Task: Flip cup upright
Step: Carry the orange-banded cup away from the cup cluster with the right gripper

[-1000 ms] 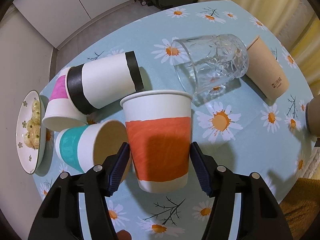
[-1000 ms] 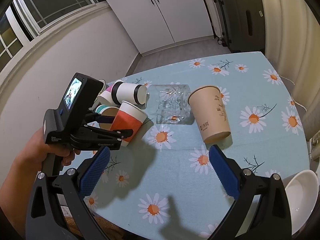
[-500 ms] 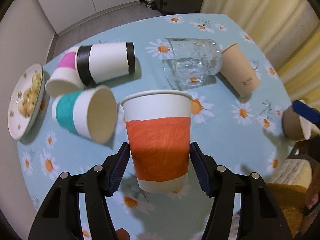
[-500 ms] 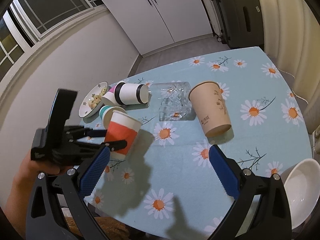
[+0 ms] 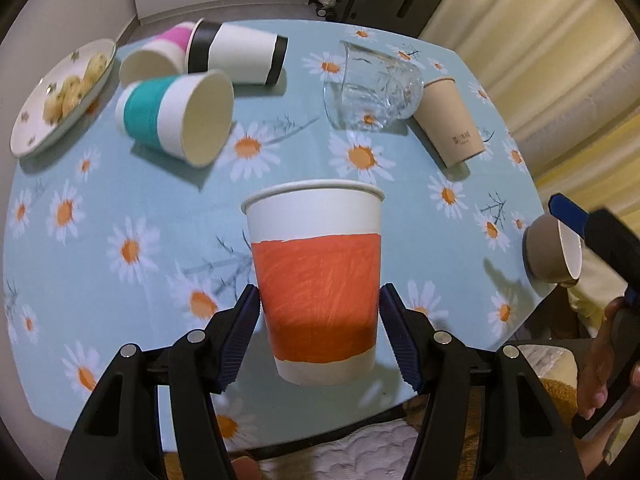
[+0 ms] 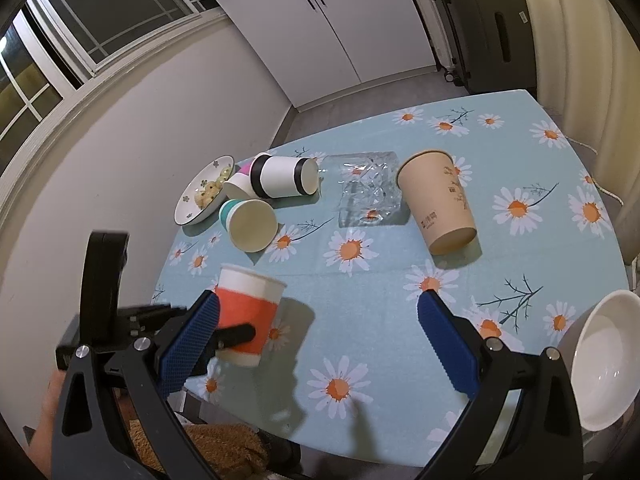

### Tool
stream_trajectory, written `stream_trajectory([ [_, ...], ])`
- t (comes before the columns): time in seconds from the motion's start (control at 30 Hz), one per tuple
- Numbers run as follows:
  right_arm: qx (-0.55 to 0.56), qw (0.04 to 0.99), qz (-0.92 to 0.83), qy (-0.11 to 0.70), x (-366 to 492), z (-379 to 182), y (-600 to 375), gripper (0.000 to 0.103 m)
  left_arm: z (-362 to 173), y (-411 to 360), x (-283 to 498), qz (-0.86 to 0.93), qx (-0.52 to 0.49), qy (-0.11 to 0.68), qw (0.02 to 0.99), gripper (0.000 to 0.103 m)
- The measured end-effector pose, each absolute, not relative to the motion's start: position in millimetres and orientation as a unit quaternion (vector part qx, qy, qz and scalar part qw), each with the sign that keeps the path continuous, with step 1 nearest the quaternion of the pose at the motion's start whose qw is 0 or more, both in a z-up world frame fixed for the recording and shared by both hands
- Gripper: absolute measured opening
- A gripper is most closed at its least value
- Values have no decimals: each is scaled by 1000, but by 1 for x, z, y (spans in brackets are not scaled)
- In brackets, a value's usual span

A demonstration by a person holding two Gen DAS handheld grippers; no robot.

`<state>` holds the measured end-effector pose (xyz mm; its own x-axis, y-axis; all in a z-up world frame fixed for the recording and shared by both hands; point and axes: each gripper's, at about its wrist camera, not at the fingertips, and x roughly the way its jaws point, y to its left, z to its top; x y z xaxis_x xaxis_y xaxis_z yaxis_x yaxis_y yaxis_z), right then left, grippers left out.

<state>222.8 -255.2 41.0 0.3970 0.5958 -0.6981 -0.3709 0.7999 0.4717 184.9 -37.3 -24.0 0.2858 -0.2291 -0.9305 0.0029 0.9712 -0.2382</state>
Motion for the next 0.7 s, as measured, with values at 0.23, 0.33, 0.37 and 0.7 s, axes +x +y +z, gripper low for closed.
stream_trajectory([
  [0.23,129,821,295,471,218,39,-255,98,-41,-47,165,-88,-151,597,783,60],
  [0.33,128,820,296,473,216,38,-253,98,-49,-53,160,-90,-168,597,779,60],
  [0.37,127,820,297,473,215,38,-252,98,-51,-54,159,-91,-171,597,778,60],
  [0.7,121,819,296,476,214,36,-249,98,-55,-68,156,-77,-137,597,787,69],
])
